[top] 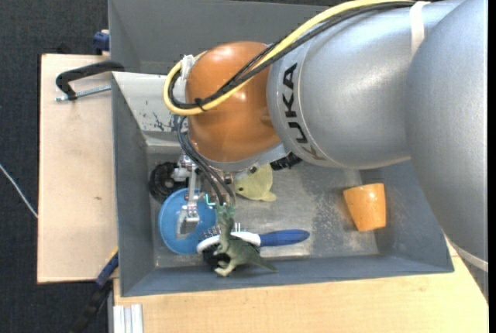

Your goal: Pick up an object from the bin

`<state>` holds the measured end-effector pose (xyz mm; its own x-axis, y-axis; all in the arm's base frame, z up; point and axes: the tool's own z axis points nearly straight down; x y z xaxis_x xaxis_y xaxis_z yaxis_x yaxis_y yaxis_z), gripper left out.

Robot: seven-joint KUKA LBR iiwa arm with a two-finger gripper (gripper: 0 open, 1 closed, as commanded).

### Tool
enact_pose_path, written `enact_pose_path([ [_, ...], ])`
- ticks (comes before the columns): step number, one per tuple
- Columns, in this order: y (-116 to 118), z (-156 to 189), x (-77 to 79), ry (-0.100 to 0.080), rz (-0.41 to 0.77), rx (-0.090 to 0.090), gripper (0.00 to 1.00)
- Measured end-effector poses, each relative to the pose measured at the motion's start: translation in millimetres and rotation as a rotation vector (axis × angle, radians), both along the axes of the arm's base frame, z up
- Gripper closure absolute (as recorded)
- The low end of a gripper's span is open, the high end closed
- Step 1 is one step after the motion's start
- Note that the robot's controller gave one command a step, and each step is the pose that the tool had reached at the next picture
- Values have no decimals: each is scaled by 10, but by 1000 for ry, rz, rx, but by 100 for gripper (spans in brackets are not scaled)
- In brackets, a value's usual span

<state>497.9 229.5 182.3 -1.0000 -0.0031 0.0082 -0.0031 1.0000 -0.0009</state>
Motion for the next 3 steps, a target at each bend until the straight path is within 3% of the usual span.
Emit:
enact_pose_path([
  [1,-386,-922,356,-17,-46,5,0],
  [2,-413,-928,354,-10,-49,0,100],
  [3,-136,616,304,-22,-19,8,100],
])
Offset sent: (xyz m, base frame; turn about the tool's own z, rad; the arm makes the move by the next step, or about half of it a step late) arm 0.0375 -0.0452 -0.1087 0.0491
